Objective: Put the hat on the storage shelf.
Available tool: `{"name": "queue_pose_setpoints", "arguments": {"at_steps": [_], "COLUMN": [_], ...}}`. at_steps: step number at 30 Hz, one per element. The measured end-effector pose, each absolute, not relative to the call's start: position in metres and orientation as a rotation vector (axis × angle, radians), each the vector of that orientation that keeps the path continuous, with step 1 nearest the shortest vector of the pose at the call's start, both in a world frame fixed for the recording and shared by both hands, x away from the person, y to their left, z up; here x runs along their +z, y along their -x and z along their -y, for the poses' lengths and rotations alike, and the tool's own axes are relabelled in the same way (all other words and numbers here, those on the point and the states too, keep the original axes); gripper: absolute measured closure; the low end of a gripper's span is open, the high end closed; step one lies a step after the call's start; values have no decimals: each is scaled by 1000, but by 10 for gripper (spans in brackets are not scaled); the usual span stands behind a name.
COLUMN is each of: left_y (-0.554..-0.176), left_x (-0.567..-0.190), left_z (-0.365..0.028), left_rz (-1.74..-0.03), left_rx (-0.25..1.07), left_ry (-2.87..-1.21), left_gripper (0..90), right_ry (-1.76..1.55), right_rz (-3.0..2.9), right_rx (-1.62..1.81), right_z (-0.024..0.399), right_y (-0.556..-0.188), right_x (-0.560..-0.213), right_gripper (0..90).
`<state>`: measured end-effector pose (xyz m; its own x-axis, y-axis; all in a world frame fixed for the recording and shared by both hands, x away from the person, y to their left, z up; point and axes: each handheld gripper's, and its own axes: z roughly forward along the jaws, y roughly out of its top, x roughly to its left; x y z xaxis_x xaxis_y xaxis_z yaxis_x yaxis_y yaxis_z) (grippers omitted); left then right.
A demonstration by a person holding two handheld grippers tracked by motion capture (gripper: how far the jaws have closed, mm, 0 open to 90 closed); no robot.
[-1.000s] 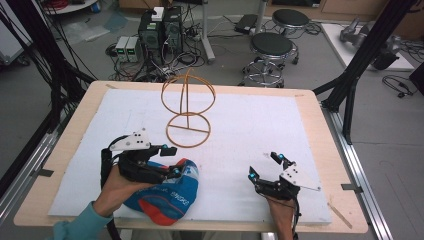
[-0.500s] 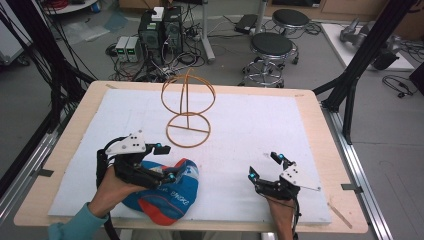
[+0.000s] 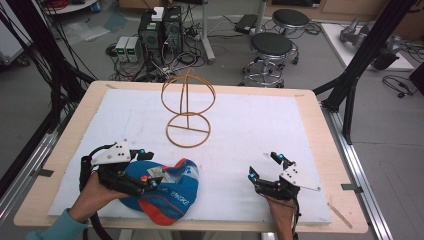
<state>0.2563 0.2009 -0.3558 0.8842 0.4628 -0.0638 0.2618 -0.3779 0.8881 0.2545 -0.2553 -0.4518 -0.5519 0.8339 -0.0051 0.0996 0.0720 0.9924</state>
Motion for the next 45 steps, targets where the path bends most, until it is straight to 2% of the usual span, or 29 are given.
{"name": "queue_pose_setpoints", "arguments": {"at_steps": [11,29,40,45], "left_y": [-252,-252,-254,-255], "left_x": [-382,-409,-418,-420], "left_z": [-220,-218,-210,-209], "left_rz": [-548,-532,-525,-548], "left_rx": [240,281,304,319], "left_ry": [-2033,-2143,-2228,-2236], "left_gripper": [187,219,305,391], "right_ry": [-924,-925,-934,-937], "right_rz": [-1740,-1739,-1734,-1731], "right_rx": [1533,1534,1537,1541], "right_z": [255,255,255,255], "right_y": [-255,-254,-254,-253], "right_x": [-452,-452,-452,-452], "right_gripper": [88,88,88,88]}}
